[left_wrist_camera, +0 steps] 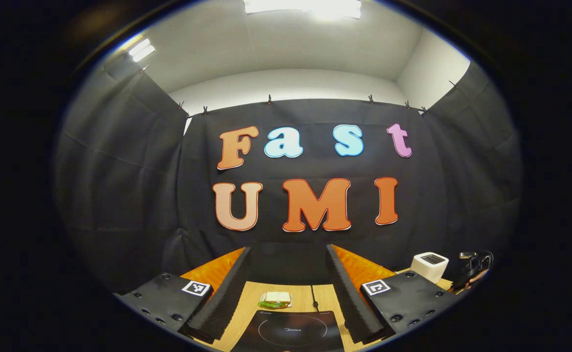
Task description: First push the handle of the pot to place it horizontally, then grasp the pot with both hands and set it on the induction cooktop.
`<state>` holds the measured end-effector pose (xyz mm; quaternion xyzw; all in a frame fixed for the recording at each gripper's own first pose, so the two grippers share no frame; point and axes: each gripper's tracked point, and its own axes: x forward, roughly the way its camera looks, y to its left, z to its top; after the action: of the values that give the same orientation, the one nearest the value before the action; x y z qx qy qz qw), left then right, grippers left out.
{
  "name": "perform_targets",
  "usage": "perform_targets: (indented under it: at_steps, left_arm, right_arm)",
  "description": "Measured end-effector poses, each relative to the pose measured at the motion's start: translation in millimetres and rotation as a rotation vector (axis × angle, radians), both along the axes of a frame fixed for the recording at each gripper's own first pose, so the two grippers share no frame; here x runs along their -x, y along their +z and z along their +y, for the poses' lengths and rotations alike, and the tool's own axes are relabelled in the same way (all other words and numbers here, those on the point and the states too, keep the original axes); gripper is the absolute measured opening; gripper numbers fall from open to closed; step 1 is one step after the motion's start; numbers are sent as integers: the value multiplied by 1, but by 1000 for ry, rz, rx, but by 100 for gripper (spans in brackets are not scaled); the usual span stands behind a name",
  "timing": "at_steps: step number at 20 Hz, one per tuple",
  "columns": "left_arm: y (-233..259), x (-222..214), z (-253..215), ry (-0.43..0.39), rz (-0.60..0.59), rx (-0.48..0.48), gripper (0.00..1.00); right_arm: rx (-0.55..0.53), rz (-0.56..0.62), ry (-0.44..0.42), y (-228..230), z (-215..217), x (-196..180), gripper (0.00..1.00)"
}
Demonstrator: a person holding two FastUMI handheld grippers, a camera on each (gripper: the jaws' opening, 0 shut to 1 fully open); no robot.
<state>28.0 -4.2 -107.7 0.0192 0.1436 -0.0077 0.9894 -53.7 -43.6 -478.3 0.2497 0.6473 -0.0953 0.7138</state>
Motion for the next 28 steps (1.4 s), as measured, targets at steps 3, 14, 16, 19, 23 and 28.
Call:
perform_targets:
  at_steps: [3,14,16,19,23,28]
  left_arm:
    - [-17,5,-6,-7,43,24,97]
    - [-117,21,-69,-113,337,88,98]
    - [-139,30,-91,-153,412,92,97]
    - [-170,38,-120,-206,510,92,98]
    - [-210,48,-155,-264,631,115,98]
    - [-259,55,-169,-235,759,136,98]
  right_arm:
    - [30,-15,17,0,-4,-9,0]
    - [109,-228,95,49,-19,-37,11]
    - [112,-259,137,58,-13,-38,17]
    - [101,-290,179,66,-1,-42,32]
    - [99,-308,210,70,-1,-44,54]
    - [134,-307,261,53,-6,-47,72]
